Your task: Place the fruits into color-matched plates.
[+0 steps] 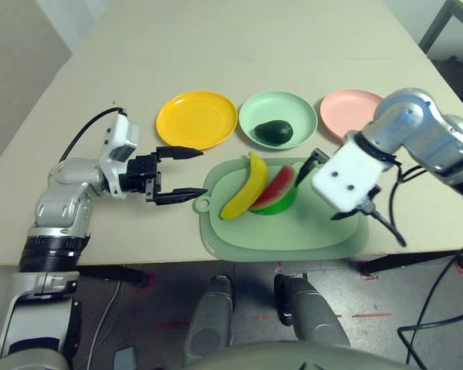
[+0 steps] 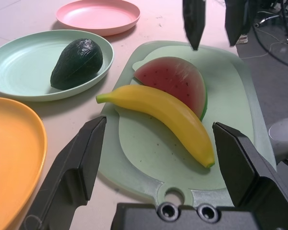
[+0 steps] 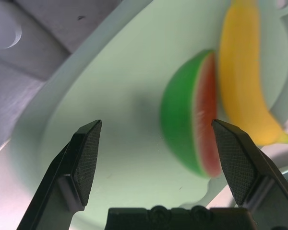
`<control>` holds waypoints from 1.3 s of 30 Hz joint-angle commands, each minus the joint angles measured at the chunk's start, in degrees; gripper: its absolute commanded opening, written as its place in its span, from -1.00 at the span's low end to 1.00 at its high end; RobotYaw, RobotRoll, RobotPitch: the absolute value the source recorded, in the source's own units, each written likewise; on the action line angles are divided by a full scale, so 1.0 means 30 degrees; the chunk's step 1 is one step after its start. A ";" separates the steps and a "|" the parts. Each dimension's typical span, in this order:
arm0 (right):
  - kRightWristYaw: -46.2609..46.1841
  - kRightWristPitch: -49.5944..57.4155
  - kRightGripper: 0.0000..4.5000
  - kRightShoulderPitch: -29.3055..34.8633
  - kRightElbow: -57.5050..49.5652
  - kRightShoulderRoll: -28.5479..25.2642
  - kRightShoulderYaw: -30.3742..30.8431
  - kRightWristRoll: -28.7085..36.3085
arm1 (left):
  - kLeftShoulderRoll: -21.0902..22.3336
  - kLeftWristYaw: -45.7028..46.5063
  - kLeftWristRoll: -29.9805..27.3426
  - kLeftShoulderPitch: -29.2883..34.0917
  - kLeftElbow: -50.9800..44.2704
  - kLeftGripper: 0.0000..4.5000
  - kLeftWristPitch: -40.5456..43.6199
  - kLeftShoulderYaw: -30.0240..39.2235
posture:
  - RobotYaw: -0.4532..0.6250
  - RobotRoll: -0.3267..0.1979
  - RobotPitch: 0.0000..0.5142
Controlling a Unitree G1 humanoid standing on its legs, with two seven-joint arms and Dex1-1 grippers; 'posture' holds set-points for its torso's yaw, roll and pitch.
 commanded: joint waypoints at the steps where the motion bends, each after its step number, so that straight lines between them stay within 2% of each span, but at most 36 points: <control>1: -0.0147 -0.0024 0.99 0.0616 0.0244 0.0545 -0.0693 -0.0859 | 0.0147 -0.0106 0.0124 0.0310 0.0041 1.00 -0.0173 0.0033 | -0.15 0.25 -0.32; 9: 0.0226 -0.0759 0.99 0.1044 0.2338 0.1076 -0.0892 -0.2582 | 0.0241 -0.0050 0.0118 0.0539 -0.0113 1.00 -0.0212 0.0136 | -0.14 0.25 -0.30; 18: 0.0527 0.0333 0.99 0.0981 0.1204 -0.1504 0.0887 -0.1614 | 0.0312 0.0010 0.0112 0.0604 -0.0044 1.00 -0.0349 0.0289 | -0.14 0.25 -0.31; 24: 0.0527 0.1091 0.99 0.0784 0.0328 -0.2132 0.1205 -0.1009 | 0.0306 -0.0049 0.0131 0.0454 0.0126 1.00 -0.0397 0.0235 | -0.15 0.25 -0.30; 32: -0.0112 0.1953 0.99 0.0919 0.0986 0.0184 -0.0733 -0.2023 | 0.0249 -0.0087 0.0151 0.0409 0.0243 1.00 -0.0451 0.0180 | -0.16 0.25 -0.30; 39: -0.0625 0.3486 0.99 0.1745 0.0681 0.0989 -0.1219 -0.3172 | 0.0248 -0.0071 0.0103 0.0586 0.0133 1.00 -0.0458 0.0221 | -0.15 0.25 -0.29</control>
